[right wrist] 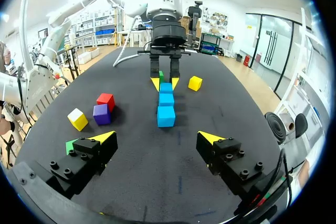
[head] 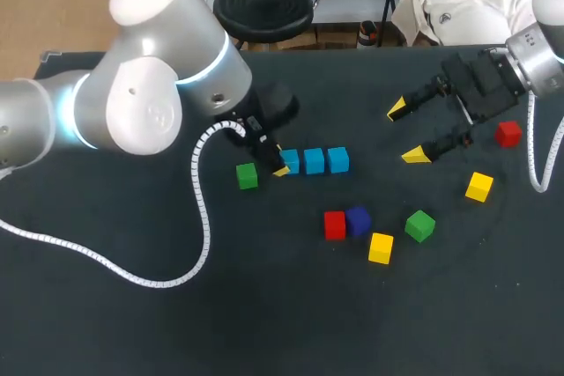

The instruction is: Place the blue cubes, place green cubes on the blue cubes, place the yellow cubes on the green cubes, then place the red cubes on the yellow cubes, and place purple cube on the red cubes.

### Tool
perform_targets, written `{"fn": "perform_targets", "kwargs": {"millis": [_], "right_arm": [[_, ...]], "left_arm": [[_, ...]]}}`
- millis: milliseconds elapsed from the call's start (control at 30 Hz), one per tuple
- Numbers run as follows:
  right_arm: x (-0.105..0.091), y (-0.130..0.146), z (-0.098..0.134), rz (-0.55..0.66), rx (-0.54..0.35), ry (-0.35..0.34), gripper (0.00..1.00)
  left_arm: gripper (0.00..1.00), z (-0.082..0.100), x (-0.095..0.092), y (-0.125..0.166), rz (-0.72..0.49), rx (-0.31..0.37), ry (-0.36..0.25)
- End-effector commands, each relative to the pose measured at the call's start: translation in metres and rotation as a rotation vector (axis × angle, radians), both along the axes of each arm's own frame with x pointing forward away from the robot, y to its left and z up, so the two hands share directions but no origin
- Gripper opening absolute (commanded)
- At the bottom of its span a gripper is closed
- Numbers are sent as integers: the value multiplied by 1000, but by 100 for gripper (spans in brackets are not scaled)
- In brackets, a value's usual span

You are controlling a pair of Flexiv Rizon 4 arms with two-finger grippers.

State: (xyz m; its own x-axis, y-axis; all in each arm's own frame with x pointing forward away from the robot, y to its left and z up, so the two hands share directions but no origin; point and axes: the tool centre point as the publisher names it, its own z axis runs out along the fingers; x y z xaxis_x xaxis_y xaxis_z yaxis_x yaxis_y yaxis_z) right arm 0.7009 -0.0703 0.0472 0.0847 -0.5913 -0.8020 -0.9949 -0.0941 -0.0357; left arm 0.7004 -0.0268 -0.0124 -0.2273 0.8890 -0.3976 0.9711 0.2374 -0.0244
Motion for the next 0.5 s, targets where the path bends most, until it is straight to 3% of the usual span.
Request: {"fn": "perform_targets", "kwargs": {"millis": [33, 500], "right_arm": [[0, 0, 0, 0, 1, -1, 100], [0, 0, 0, 0, 1, -1, 100]], "left_arm": [[0, -2, 2, 0, -2, 3, 6], [0, -4, 3, -1, 1, 5, 14]]}}
